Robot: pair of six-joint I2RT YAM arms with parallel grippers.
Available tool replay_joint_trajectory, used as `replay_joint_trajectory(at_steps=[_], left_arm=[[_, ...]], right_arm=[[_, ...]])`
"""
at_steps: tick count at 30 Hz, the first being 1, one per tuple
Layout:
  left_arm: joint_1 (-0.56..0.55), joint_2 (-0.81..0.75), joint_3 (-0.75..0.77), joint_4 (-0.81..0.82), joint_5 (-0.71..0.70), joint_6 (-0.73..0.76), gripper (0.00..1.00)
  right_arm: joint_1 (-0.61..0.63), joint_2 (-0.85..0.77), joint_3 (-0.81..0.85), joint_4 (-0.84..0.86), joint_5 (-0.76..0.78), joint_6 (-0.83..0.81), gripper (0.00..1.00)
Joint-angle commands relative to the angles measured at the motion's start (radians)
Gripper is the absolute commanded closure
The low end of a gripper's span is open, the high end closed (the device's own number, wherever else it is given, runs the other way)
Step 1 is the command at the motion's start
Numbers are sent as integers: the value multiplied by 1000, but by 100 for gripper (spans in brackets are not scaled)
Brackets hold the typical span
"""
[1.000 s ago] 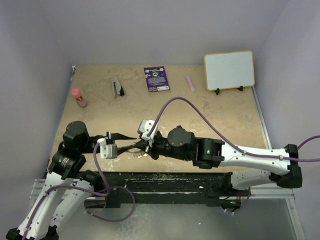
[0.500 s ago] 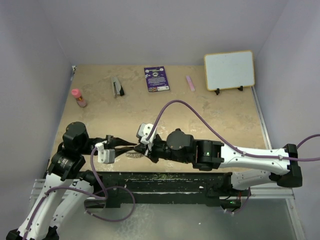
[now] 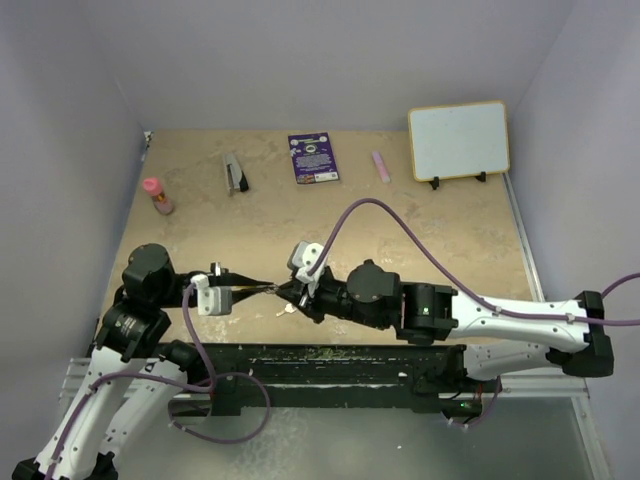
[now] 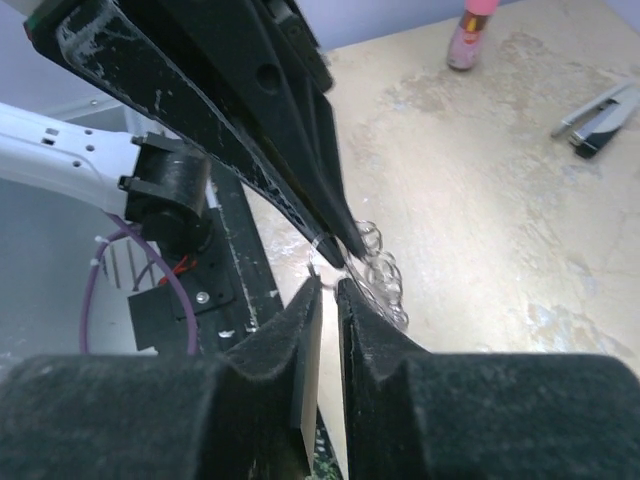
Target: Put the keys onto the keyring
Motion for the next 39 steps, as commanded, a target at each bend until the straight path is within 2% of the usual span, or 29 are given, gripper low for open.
replay_joint_trajectory(at_steps=[1, 7, 11, 16, 18, 22, 27, 30, 34, 39], left_arm=[[1, -13, 6, 49, -54, -57, 96], [2, -31, -9, 45, -104, -53, 96], [1, -42, -21, 49, -105, -32, 96], [2, -36, -47, 52, -145, -33, 96], [1, -36, -70, 89, -231, -99, 96], [5, -28, -99, 125, -448, -163, 96], [13, -4, -94, 188, -729, -213, 97], [18, -7, -95, 191, -753, -220, 97], [24, -15, -104, 187, -744, -219, 96], [30, -17, -109, 191, -735, -217, 96]], right_arm=[[-7, -106, -20, 49, 110, 44, 78], [-7, -201, -67, 68, 221, 83, 53], [-8, -197, -81, -2, 303, 150, 47], [-11, -151, -101, -72, 328, 251, 44], [-34, -120, -134, -108, 333, 310, 43], [-93, 3, -178, -156, 247, 433, 45], [-159, 168, -254, -62, 101, 529, 46], [-169, 298, -234, -3, 52, 510, 46], [-180, 447, -157, 1, 63, 463, 46], [-223, 492, -157, 55, 58, 446, 49]])
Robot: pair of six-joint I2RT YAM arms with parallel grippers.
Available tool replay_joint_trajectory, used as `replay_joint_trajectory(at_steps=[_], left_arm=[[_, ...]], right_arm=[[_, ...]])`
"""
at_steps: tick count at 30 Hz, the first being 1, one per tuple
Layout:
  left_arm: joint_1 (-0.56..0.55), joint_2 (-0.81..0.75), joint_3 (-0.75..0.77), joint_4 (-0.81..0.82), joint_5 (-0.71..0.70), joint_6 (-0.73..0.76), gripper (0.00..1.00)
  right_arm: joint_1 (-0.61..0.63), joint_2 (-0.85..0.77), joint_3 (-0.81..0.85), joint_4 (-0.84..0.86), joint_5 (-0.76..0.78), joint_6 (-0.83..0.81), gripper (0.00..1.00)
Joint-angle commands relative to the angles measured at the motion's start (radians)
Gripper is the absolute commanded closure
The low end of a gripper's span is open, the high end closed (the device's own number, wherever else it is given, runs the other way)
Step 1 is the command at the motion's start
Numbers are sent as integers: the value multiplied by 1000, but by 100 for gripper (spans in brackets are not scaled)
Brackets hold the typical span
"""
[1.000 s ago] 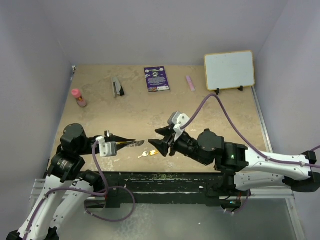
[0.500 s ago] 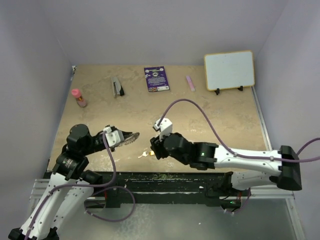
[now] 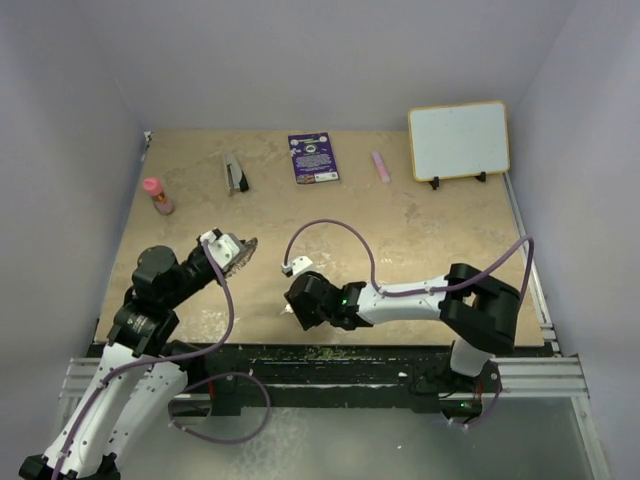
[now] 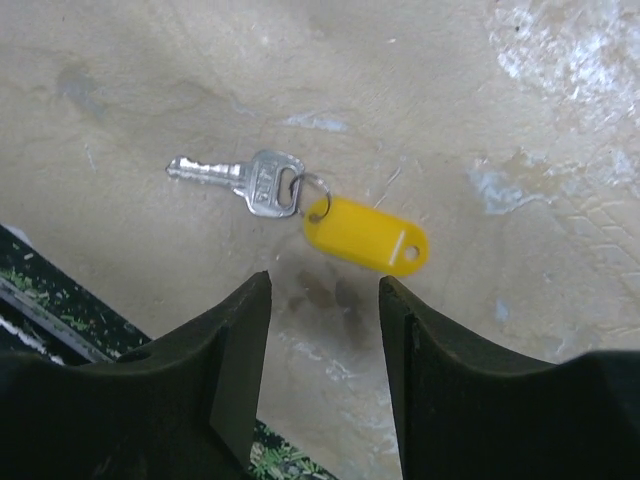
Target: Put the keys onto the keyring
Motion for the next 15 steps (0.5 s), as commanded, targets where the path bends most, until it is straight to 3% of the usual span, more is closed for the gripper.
replay_joint_trajectory(at_steps=[1, 7, 15], left_arm=[[7, -11, -3, 68, -16, -20, 97], [9, -17, -16, 85, -13, -22, 96], [12, -21, -16, 82, -12, -19, 96]], right_arm=[[-37, -20, 33, 97, -8, -18, 50], [-62, -14, 38, 130, -12, -54, 51], [-83, 52, 67, 148, -131, -72, 62]])
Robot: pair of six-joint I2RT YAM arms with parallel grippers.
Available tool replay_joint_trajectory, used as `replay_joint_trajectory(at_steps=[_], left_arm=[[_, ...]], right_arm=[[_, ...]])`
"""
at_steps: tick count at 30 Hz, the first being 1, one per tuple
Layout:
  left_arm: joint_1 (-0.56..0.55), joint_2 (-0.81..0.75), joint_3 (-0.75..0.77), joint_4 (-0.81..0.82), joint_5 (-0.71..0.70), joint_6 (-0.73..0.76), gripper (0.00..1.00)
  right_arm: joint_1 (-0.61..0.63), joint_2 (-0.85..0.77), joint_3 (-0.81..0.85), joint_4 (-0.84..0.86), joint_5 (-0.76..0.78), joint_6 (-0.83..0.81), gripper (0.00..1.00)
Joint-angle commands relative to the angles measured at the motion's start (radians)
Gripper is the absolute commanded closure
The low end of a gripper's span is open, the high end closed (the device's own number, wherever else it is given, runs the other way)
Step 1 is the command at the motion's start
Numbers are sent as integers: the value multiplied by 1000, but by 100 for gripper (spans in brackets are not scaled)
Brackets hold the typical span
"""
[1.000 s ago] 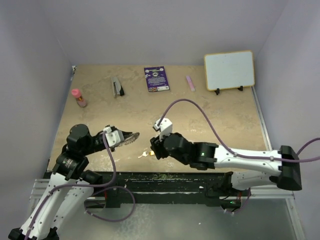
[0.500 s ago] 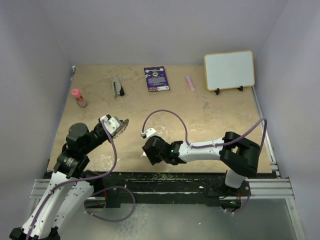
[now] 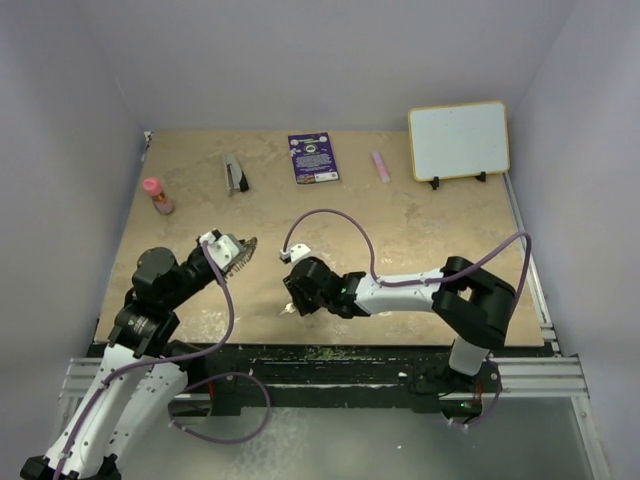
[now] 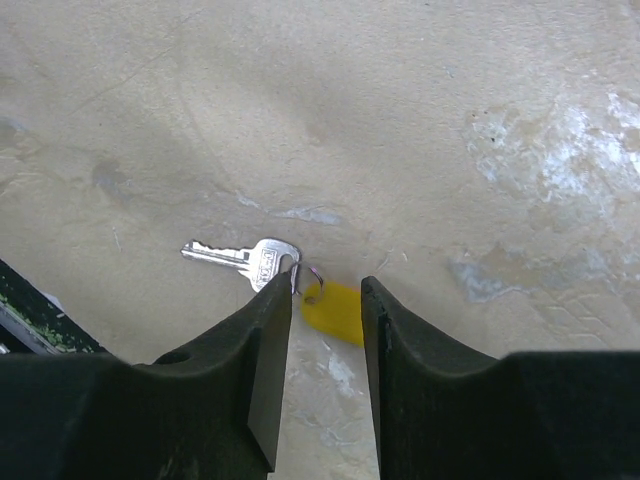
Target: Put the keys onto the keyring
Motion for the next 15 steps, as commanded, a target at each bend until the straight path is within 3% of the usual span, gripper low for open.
replay_joint_trajectory(at_steps=[1, 7, 12, 15], left_arm=[[6, -10, 2, 63, -4, -18, 97], [5, -14, -3, 69, -4, -18, 97], [7, -16, -6, 75, -4, -18, 96], [8, -14, -6, 77, -6, -19, 97]], right_arm=[[-3, 22, 45, 34, -74, -22, 63], [-3, 21, 21, 35, -85, -13, 70], [-3, 10, 8, 38, -64, -17, 100], [-3, -11, -12, 59, -35, -24, 100]])
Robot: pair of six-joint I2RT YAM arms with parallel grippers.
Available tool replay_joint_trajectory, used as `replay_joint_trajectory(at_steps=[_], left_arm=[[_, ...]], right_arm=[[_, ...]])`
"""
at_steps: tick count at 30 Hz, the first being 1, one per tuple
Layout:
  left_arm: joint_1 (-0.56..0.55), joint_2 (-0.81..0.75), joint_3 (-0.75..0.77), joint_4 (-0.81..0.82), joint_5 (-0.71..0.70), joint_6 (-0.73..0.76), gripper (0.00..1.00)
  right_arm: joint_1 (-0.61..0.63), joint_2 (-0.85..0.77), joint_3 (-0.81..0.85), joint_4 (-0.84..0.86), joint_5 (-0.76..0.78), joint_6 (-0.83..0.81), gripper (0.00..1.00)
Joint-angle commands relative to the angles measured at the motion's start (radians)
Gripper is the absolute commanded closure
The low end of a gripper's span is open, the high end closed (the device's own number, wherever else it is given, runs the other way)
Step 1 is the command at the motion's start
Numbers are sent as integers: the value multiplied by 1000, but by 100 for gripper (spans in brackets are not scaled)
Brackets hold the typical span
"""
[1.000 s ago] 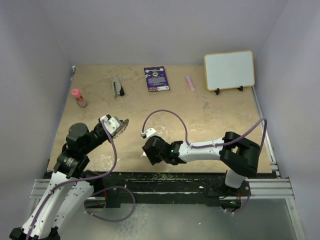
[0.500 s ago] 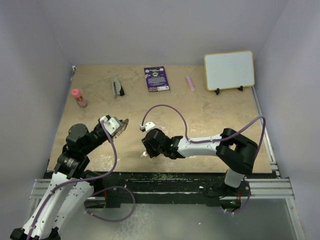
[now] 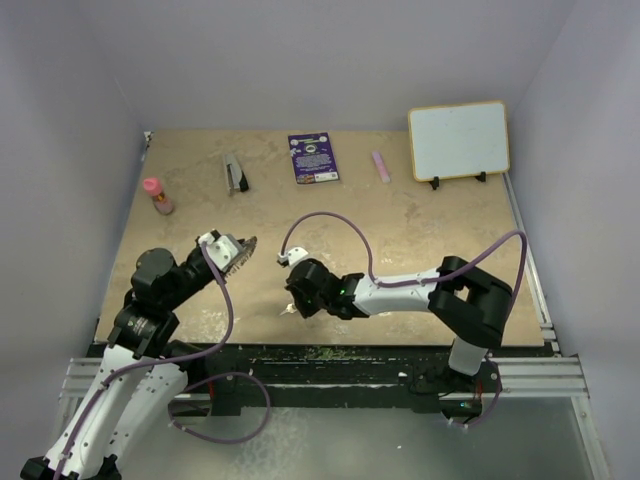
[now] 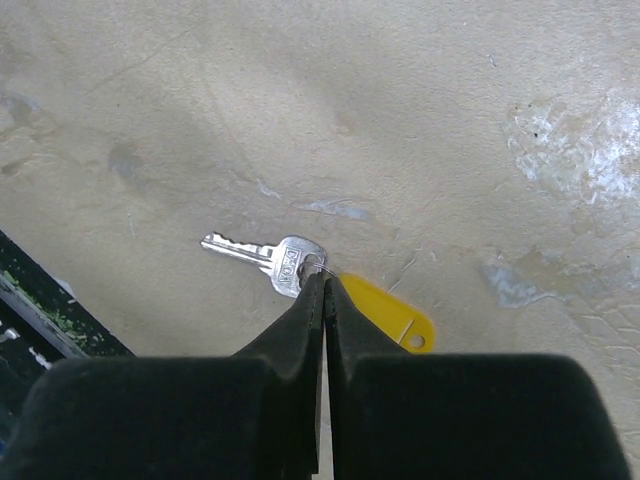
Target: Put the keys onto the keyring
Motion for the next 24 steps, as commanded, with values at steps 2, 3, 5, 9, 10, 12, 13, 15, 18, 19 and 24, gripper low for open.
replay_joint_trajectory(at_steps=[2, 3, 5, 9, 10, 12, 13, 15, 18, 19, 24], left_arm=[[8, -4, -5, 69, -7, -19, 96], [8, -5, -5, 71, -8, -19, 96], [9, -6, -6, 72, -9, -19, 97], [12, -7, -6, 75, -3, -21, 97], [12, -6, -7, 76, -1, -22, 97], [13, -8, -7, 79, 1, -24, 97], [15, -8, -7, 80, 1, -24, 97], [15, -10, -8, 77, 0, -24, 97], [15, -9, -6, 73, 1, -21, 96], [14, -10, -6, 73, 1, -21, 96], [17, -15, -8, 73, 2, -22, 96]], right_arm=[[-3, -61, -29, 49, 49, -21, 100], [-3, -75, -34, 53, 59, -27, 100], [-3, -98, -51, 66, 84, -45, 100], [-3, -109, -33, 52, 62, -76, 80], [-3, -101, -16, 38, 49, -81, 75], [-2, -78, 8, 20, 27, -89, 70], [-3, -65, 19, 13, 14, -91, 69], [-2, -33, 40, 6, 3, -93, 67], [-2, 3, 52, 3, -8, -92, 66], [-2, 11, 56, 3, -9, -92, 66], [-2, 35, 65, -15, -4, -94, 66]])
